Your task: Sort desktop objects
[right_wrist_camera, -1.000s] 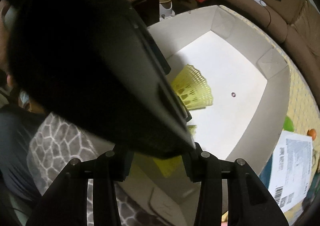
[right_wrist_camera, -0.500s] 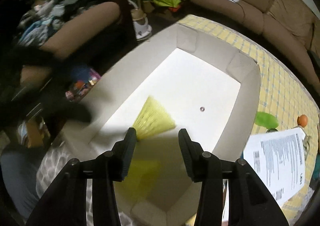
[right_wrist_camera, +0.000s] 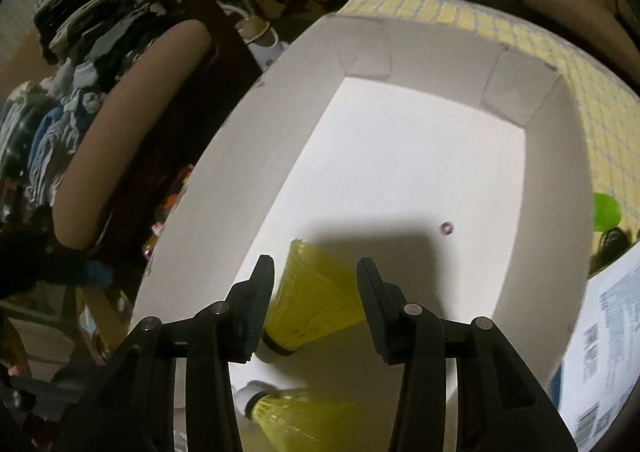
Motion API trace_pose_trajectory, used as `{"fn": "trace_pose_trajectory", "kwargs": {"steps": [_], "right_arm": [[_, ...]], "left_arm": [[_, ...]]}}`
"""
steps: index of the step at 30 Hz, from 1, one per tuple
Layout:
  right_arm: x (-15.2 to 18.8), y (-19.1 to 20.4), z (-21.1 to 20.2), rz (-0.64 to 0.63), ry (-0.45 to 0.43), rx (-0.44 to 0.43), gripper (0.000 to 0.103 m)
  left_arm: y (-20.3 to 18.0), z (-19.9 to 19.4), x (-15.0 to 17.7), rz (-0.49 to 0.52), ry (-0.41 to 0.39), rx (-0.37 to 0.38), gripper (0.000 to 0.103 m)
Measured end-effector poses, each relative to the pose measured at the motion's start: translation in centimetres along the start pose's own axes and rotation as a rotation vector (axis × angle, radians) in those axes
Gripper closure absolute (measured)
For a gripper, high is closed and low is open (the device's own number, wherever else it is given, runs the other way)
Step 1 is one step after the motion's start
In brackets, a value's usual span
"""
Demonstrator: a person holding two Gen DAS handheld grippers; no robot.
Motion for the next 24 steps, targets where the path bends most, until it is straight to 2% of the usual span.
{"fn": "trace_pose_trajectory", "kwargs": {"steps": [2,4,5,9,15,18,22,24], "right_arm": [[0.2,0.6,0.1,-0.012,0.011,-0.015,0.058],[0.4,0.8,0.3,-0.013,0.023,-0.024,0.060],[0.5,1.0,0.3,-0.013,0.032,-0.040,0.060],[1.2,1.4,0.5,-0.006,0.059,-0.077,0.060],[2.0,2.0,0.3,-0.017,0.078,-0.087,0.060],[2.2,2.1,-1.5,-0.033,0.010,0.005,0.059],[3.3,1.7,-5.3,-0.038,-0.086,0.054,0.053],[4.4,1.2,-7.3,-0.020,-0.131,0.075,0.043]], "left_arm": [[0.0,-0.1,0.1,-0.004,-0.003,-0.003,0.022],[0.2,-0.3,0.3,-0.015,-0.010,-0.012,0.015],[0.4,-0.5,0.5,-0.023,-0.015,-0.008,0.010],[1.0,-0.8,1.0,-0.059,-0.018,0.017,0.003],[0.7,-1.2,1.8,-0.064,-0.020,0.027,0.002],[0.4,-1.3,2.1,-0.072,-0.027,0.033,0.001],[-0.2,-1.4,2.4,-0.072,-0.045,0.020,0.000],[-0.6,-1.4,2.7,-0.073,-0.058,0.015,0.000]]}}
Point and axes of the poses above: each gripper's, at about its wrist camera, not at the fingertips, and z roughly the way its jaws point, y to its left, x to its underside, the point moved 1 cm from there along z, roughly the way its jaws point, and after that the axes turned 4 degrees about z, right-handed, at the moved point
